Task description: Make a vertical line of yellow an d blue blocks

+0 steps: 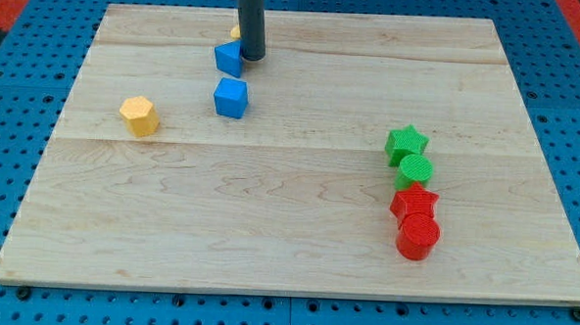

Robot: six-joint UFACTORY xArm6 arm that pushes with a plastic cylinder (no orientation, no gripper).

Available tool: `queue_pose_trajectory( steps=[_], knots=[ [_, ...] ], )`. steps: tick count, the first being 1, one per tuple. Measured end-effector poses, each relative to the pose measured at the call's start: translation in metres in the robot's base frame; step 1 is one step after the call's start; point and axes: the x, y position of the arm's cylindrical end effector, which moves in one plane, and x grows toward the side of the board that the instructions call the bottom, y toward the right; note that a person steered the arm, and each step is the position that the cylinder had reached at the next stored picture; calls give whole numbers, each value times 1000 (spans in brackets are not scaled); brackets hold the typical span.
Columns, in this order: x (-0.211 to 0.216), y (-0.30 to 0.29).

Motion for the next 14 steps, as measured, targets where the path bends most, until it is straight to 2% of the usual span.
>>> queue_pose_trajectory(
  steps=[1,2,3,5,10,11,12,14],
  knots=[
    [25,20],
    [61,12],
    [60,-27],
    [11,-78],
    [0,22],
    [3,84],
    [23,93],
    [34,39]
  ],
)
